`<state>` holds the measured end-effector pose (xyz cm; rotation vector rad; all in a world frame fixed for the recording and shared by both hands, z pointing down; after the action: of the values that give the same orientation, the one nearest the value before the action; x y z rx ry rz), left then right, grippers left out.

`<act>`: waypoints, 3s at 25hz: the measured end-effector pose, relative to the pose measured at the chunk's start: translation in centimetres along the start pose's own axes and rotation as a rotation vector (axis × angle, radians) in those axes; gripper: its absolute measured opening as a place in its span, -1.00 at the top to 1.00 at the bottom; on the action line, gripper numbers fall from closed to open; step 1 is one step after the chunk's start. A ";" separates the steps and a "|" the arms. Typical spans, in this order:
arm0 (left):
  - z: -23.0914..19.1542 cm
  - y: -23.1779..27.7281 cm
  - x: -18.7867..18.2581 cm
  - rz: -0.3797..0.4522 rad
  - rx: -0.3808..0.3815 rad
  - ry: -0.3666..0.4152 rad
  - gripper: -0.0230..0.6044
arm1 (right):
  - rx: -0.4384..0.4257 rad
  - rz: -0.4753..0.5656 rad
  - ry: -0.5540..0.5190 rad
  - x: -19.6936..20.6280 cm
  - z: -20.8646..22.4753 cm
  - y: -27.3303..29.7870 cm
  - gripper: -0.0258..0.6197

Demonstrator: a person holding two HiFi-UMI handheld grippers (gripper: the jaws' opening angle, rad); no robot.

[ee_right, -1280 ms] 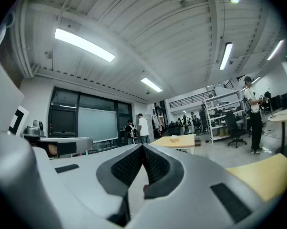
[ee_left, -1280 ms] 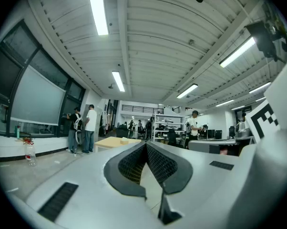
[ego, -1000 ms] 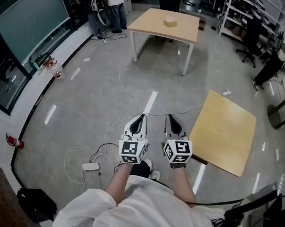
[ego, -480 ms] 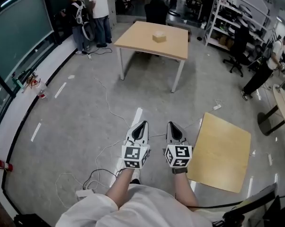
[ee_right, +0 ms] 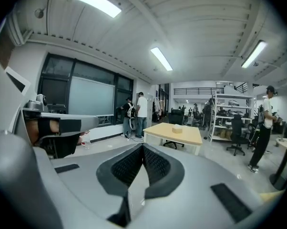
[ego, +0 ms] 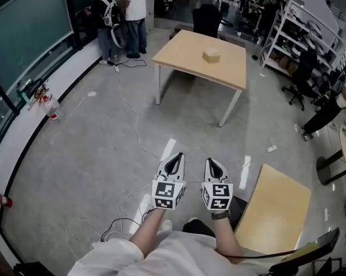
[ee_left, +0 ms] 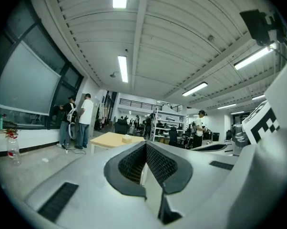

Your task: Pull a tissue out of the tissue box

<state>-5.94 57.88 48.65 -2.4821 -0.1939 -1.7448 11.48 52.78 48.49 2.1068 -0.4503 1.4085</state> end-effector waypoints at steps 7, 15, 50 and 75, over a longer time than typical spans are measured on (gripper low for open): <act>-4.3 7.1 0.2 -0.009 -0.045 -0.046 0.97 | -0.051 0.020 0.023 -0.4 2.9 8.7 0.93; -4.0 23.9 -3.9 0.014 0.018 0.044 0.97 | -0.046 0.124 0.068 -3.5 14.6 21.2 0.94; -22.6 84.4 -9.8 -0.052 0.342 -0.092 0.97 | 0.205 0.012 0.261 -6.9 44.5 70.2 0.94; -30.7 120.4 -8.5 -0.126 0.127 -0.035 0.97 | 0.067 0.007 0.262 -6.3 67.0 103.4 0.93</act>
<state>-17.81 -66.07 49.85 -2.4591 -0.4582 -1.6767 0.33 -70.06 50.43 1.9356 -0.3100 1.6957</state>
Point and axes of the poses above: the fingertips, and each gripper's own axes: y forward along the fingers, z to its right, x out of its underside, the point moved 10 cm from there along -y, backward along the fingers, and after that the axes turned 11 degrees about -y, right-handed, at the moved point
